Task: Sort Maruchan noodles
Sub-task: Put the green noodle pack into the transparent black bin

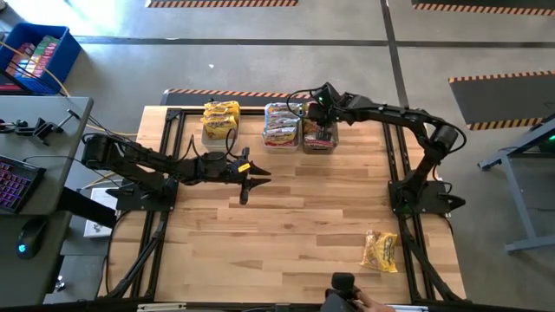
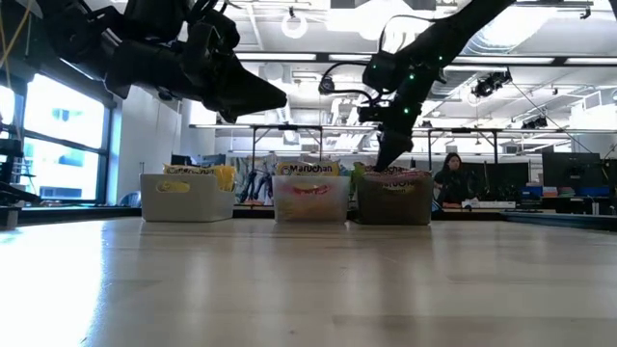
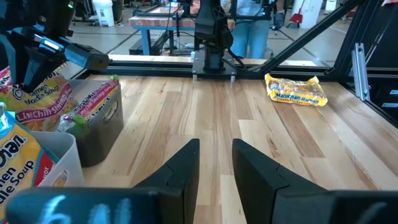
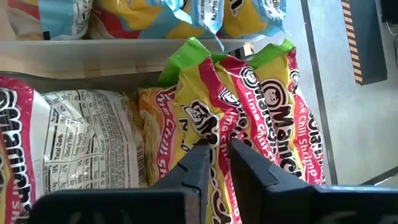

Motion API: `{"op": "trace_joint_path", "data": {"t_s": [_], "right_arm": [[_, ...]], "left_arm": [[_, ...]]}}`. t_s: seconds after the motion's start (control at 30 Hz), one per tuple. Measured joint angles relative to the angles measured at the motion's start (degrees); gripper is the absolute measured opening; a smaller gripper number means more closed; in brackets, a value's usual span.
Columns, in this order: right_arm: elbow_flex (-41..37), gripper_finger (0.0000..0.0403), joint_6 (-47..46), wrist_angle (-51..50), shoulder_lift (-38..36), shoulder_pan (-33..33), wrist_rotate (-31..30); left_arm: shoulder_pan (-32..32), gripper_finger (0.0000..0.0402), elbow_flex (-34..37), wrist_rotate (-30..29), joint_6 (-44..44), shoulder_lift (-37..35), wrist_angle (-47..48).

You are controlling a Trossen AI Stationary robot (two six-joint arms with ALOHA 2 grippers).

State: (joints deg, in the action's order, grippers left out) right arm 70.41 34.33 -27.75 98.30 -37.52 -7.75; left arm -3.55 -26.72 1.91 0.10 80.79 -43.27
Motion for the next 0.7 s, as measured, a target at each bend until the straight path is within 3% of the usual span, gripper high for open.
{"op": "trace_joint_path", "data": {"t_s": [0.4, 0.7], "right_arm": [[0.0, 0.011, -1.33, 1.68, -0.05, 0.09, -2.29], [3.19, 0.0117, -0.87, -2.79, -0.17, 1.82, -6.26]], "left_arm": [[0.02, 0.0087, 0.0, 0.0, 0.02, -0.02, 0.02], [0.01, 0.0087, 0.0, 0.0, 0.03, -0.01, 0.04]]}}
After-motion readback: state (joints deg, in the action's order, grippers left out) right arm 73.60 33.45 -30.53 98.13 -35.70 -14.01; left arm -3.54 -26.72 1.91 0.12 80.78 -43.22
